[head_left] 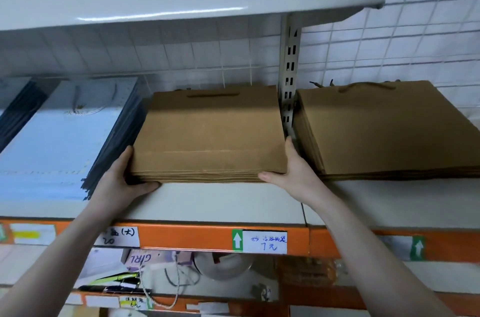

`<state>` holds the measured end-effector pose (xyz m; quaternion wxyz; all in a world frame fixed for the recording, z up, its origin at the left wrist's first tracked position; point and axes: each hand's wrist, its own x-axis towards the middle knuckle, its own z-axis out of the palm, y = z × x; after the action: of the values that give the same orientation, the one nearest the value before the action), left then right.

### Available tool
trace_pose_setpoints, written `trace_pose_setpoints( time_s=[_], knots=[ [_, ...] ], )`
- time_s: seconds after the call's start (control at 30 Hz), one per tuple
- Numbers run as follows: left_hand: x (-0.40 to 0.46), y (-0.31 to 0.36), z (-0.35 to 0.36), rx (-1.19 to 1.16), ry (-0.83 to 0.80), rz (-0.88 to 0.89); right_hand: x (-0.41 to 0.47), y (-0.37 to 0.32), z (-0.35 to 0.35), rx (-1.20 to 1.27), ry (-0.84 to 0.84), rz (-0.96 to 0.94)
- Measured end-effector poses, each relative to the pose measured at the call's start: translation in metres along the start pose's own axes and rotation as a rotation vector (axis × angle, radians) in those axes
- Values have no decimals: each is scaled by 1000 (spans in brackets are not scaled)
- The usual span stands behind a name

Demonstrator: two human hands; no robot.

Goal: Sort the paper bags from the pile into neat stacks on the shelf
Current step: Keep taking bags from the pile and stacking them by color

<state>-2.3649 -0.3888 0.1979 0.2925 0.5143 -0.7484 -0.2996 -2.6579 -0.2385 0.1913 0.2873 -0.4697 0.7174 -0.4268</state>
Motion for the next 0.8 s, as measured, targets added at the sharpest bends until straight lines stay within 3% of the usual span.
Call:
trace_pose_setpoints(
  time_s=[0.4, 0.57, 0.8],
  knots=[
    [0, -4, -4, -24, 0, -42, 1, -8, -5, -413, -76, -65],
    [0, -2, 2, 93, 47, 2, -5, -12, -4, -508, -29, -85],
    [2, -4, 3, 160, 80, 49, -14, -12, -5, -911, 106, -423]
  ],
)
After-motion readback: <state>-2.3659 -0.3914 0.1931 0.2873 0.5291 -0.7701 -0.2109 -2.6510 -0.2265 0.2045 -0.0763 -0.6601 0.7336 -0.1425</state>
